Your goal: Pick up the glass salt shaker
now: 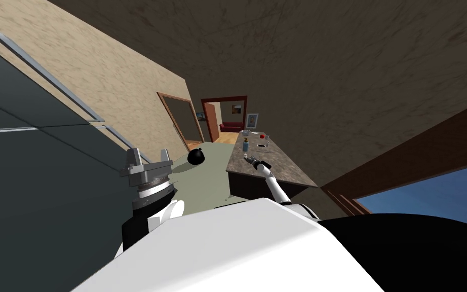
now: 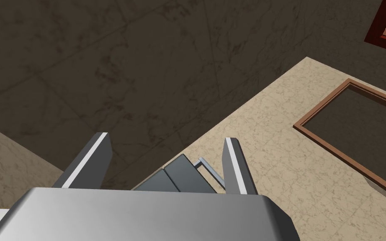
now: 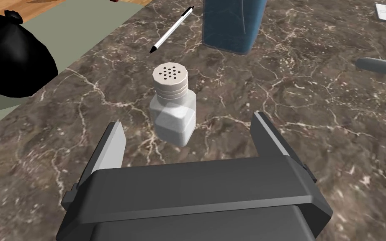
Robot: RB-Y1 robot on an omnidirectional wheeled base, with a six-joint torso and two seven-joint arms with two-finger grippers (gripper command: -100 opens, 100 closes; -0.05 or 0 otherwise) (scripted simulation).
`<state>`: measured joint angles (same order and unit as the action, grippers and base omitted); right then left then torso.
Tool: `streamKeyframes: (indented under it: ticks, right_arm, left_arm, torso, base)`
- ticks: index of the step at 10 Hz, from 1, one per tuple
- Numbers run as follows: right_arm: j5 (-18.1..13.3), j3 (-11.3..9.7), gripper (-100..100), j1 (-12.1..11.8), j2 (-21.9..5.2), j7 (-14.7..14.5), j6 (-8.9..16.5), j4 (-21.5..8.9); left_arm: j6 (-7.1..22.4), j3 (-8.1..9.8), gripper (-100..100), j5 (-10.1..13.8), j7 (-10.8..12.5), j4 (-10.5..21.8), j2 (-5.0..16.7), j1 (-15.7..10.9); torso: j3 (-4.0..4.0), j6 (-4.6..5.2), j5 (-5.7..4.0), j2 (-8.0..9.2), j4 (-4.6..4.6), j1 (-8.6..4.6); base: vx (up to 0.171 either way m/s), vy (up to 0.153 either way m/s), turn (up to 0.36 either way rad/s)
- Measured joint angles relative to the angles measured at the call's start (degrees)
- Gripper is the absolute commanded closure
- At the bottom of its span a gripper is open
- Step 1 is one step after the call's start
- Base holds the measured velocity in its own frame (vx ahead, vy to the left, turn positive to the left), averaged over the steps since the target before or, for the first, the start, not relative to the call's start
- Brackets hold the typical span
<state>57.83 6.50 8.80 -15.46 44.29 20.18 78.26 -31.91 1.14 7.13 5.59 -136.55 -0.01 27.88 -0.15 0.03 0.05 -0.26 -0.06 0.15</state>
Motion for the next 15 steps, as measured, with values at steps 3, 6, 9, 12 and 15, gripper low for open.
streamKeyframes:
  ticks: [3,6,9,12,15]
  right_arm:
    - [3.1,0.6,-100,1.3,-0.2,3.1,2.5,-2.5]
    - [6.2,1.6,-100,3.0,-0.5,6.2,5.0,-5.2]
    - [6.3,1.6,100,3.0,-0.5,6.3,5.1,-5.2]
    - [6.3,1.6,100,3.0,-0.5,6.3,5.1,-5.2]
    - [6.3,1.6,-100,3.0,-0.5,6.3,5.1,-5.2]
  left_arm:
    - [0.0,0.00,0,0.0,0.0,0.0,0.0,0.0]
    - [0.0,0.00,0,0.0,0.0,0.0,0.0,0.0]
    - [0.0,0.00,0,0.0,0.0,0.0,0.0,0.0]
    - [0.0,0.00,0,0.0,0.0,0.0,0.0,0.0]
    - [0.0,0.00,0,0.0,0.0,0.0,0.0,0.0]
  torso:
    - [0.02,0.00,0.00,0.04,0.01,-0.02]
    - [0.01,0.00,-0.01,0.03,0.00,-0.07]
    - [0.13,0.00,-0.04,0.23,0.05,-0.21]
    - [0.13,0.00,-0.08,0.25,0.04,-0.22]
    - [0.10,-0.02,-0.09,0.19,0.03,-0.23]
  base:
    - [0.054,0.055,-0.064]
    - [0.046,0.034,-0.043]
    - [0.000,0.000,0.000]
    - [0.000,0.000,0.000]
    - [-0.007,0.006,-0.073]
